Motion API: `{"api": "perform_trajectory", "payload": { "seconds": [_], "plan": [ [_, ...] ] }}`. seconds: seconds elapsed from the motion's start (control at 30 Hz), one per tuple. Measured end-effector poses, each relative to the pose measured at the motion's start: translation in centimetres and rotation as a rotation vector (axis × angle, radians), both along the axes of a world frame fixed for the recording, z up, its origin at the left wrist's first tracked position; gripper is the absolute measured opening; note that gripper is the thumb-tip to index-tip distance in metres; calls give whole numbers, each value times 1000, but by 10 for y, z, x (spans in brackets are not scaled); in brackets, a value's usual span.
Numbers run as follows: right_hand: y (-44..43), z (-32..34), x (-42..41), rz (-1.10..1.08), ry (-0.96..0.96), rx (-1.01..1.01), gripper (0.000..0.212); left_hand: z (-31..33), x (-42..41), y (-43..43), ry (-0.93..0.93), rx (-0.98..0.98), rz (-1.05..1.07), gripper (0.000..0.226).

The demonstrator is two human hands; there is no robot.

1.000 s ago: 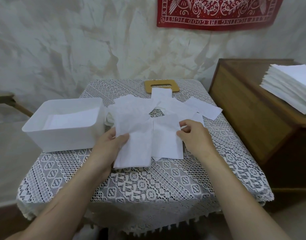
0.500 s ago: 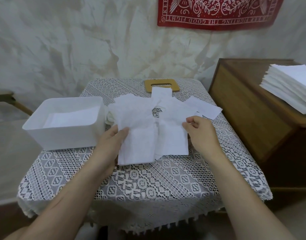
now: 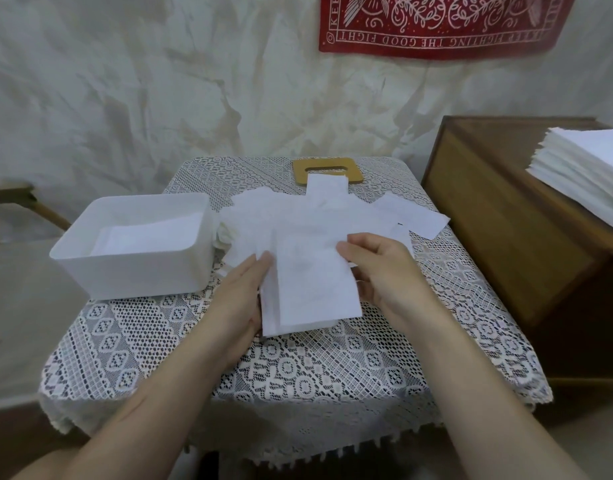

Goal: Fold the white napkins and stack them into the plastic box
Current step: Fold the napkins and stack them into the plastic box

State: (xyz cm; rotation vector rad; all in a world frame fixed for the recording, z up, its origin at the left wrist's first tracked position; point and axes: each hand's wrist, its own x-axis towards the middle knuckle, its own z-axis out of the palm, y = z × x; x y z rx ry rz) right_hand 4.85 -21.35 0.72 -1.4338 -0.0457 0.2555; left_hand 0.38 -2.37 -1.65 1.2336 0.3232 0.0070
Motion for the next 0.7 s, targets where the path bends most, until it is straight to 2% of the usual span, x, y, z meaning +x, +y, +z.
{"api": "perform_trajectory", "payload": {
  "seconds": [0.1,0.23,0.3,0.47,0.6,0.7],
  "plan": [
    [9,-3,1,14,-26,-57,14,3,-1,-4,-22,-6,-36,36],
    [15,-4,1,5,-41,-89,10,4,1,-5,-22,-90,-22,41],
    [17,-4,1,-12,-42,-98,8,5,0,-5,-37,-105,-38,39],
    [18,-7,2,-34,-88,-148,3,-3,-2,-3,-78,3,-82,27],
    [17,-12,3,-69,-175,-278,2,-4,-1,-2,-89,52,-82,27],
    [15,-15,5,-110,-233,-436,9,-4,-1,-3,-97,58,-48,25]
  ]
}}
